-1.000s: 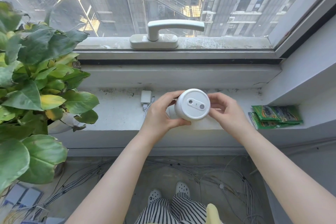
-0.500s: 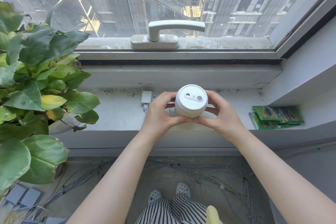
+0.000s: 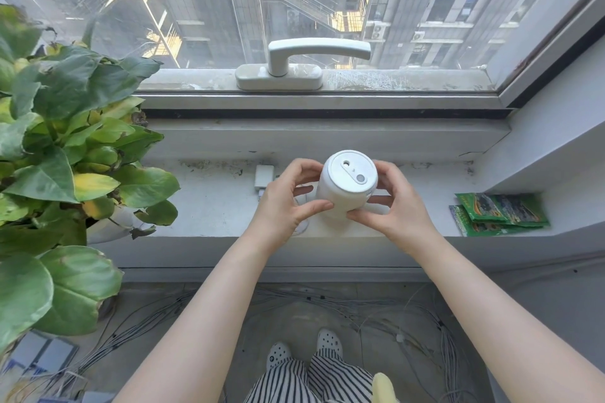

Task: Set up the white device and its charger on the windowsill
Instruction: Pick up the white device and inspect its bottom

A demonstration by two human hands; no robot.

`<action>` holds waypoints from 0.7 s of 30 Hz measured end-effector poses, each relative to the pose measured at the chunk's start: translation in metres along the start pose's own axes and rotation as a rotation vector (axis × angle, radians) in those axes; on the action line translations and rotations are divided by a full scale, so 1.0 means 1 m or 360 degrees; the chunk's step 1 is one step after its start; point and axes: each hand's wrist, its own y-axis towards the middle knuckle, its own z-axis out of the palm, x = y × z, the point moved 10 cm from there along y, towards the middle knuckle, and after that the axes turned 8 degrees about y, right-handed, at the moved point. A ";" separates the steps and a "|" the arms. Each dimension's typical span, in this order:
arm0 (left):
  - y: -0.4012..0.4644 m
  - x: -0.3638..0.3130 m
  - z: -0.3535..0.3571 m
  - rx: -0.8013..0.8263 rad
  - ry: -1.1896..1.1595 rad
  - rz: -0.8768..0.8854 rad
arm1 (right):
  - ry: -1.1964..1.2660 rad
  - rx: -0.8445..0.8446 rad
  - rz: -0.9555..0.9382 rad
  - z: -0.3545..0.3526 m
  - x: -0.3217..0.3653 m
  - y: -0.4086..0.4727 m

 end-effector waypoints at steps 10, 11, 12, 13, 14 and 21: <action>0.002 -0.001 0.009 0.0084 0.0013 0.0039 | -0.0188 -0.0191 -0.0074 0.003 0.004 0.001; 0.002 -0.001 0.009 0.0058 0.0013 0.0044 | -0.0208 -0.0204 -0.0076 0.005 0.004 0.001; 0.002 -0.001 0.009 0.0031 0.0013 0.0045 | -0.0219 -0.0213 -0.0073 0.006 0.003 0.001; 0.002 -0.001 0.008 0.0007 0.0011 0.0039 | -0.0224 -0.0218 -0.0067 0.007 0.003 0.001; 0.003 0.000 0.008 -0.0008 0.0013 0.0031 | -0.0227 -0.0216 -0.0060 0.007 0.002 0.001; 0.003 0.005 0.011 0.0002 0.0016 0.0013 | -0.0260 -0.0126 -0.0026 0.007 -0.003 0.003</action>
